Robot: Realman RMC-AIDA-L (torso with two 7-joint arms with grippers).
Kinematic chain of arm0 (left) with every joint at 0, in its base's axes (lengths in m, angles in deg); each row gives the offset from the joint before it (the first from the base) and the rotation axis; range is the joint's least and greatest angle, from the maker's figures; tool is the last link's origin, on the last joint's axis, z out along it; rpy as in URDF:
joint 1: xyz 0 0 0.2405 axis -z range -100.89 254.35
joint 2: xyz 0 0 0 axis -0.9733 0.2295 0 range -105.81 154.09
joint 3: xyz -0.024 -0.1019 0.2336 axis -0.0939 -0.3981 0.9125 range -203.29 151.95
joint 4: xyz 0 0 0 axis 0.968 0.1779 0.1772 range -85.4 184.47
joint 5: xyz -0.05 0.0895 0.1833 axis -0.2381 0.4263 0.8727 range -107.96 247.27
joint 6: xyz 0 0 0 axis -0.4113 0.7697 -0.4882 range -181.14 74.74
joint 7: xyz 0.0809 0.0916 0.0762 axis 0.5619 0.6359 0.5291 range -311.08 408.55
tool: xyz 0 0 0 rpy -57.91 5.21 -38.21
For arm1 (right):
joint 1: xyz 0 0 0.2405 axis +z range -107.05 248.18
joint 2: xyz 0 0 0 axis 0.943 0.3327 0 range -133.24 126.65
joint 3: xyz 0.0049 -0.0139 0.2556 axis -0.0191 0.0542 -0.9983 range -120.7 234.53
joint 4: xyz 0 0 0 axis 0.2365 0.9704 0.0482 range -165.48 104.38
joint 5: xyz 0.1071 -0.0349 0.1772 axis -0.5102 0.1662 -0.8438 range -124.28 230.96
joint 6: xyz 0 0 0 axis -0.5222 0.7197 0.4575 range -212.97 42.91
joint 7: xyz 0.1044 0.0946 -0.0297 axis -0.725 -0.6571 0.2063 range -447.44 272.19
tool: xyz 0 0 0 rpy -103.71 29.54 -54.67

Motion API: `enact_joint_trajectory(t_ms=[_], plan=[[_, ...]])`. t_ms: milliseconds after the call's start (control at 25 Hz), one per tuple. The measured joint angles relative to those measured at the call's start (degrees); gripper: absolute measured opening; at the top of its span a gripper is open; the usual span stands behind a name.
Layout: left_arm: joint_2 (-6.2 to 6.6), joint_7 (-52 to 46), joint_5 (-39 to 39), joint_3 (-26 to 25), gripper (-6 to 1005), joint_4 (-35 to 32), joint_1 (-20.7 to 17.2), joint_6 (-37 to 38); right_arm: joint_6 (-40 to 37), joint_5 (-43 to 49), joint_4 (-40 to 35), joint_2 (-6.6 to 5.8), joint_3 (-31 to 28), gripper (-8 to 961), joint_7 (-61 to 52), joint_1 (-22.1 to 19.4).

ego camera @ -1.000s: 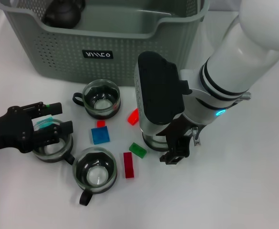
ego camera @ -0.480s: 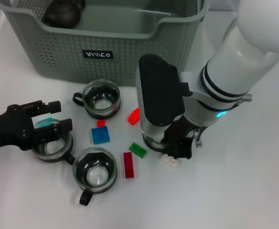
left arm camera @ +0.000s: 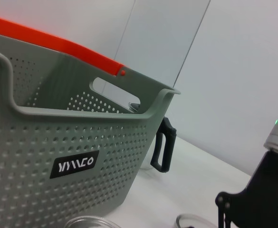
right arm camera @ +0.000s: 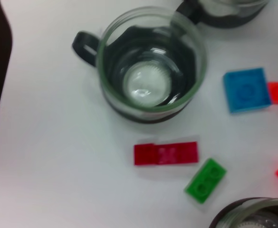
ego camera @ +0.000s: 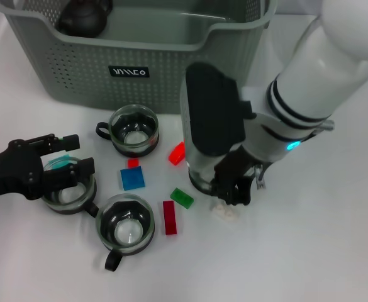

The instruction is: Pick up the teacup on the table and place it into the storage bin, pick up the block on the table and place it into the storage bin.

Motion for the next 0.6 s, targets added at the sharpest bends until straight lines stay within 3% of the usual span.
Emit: enact_joint_trajectory(t_ms=[280,440,600], plan=[[-0.05,0.13,0.0,-0.17,698,0.0,-0.39,0.05,-8.87,-1.42,-9.26,-0.42,-13.25,60,0.09,-2.86],[-0.06,0.14,-0.03,-0.28,697,0.0,-0.42,-0.04,-17.26,-11.25,-17.32,-0.56,-22.76,62,5.13,-6.38],[-0.09,0.16,-0.08,-0.28,697,0.04,-0.27,-0.1,-17.76,-18.18,-23.83,-0.49,-31.71,64,6.38,-9.84]])
